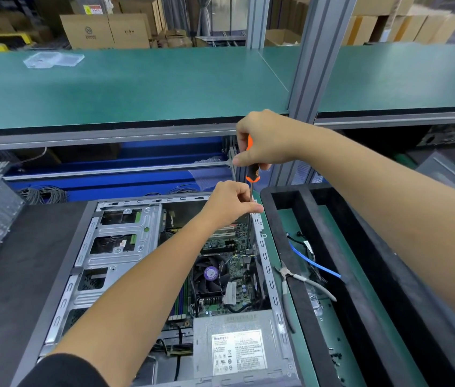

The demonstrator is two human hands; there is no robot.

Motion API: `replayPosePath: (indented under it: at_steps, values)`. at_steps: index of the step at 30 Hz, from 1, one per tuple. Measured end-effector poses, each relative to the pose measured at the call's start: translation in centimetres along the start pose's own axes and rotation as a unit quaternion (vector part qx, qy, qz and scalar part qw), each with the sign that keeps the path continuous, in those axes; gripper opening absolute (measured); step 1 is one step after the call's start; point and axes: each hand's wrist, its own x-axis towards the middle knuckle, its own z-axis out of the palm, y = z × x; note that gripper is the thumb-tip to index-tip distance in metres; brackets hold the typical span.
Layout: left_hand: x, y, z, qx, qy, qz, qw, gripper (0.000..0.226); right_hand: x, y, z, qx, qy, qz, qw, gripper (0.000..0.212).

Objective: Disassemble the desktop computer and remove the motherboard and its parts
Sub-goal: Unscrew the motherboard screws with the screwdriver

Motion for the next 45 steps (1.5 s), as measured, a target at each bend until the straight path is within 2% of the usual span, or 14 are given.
replayPosePath:
  at_steps: [2, 4, 7, 11, 23, 33, 40, 45]
  values:
    - [-0.1, -0.2, -0.5, -0.010, -0.029, -0.011, 0.999, 0.039, -0.1, 0.0, 0.0, 0.015, -0.001, -0.001, 1.000, 0.022]
    - [-0.1, -0.9, -1.1, 0.002, -0.090, -0.028, 0.996, 0.024, -0.1, 0.1, -0.1, 0.006, 0.001, -0.005, 1.000, 0.020]
    - [-0.4, -2.8, -1.2, 0.126, -0.169, -0.056, 0.976, 0.003, -0.1, 0.3, -0.2, -0.007, 0.010, -0.009, 1.000, 0.017]
    - [-1.1, -4.9, -0.2, 0.215, -0.190, -0.076, 0.955, 0.007, 0.0, 0.6, -0.6, -0.012, 0.023, -0.007, 1.000, 0.011]
    - [-2.0, -7.2, 2.1, 0.190, -0.201, -0.119, 0.953, 0.042, -0.1, 0.5, -2.6, 0.020, 0.046, -0.011, 0.999, 0.009]
    - [-2.1, -6.5, 2.0, 0.207, -0.190, -0.137, 0.950, 0.008, -0.6, -0.8, -3.8, 0.048, 0.054, -0.023, 0.997, 0.009]
    - [-3.2, -5.9, 0.9, 0.230, -0.200, -0.145, 0.941, 0.013, -1.3, -0.8, -4.3, 0.093, 0.075, -0.011, 0.993, 0.012]
    - [-3.3, -4.1, -0.2, 0.193, -0.148, -0.138, 0.960, 0.026, -1.9, -1.5, -5.5, 0.215, 0.173, 0.017, 0.961, 0.032]
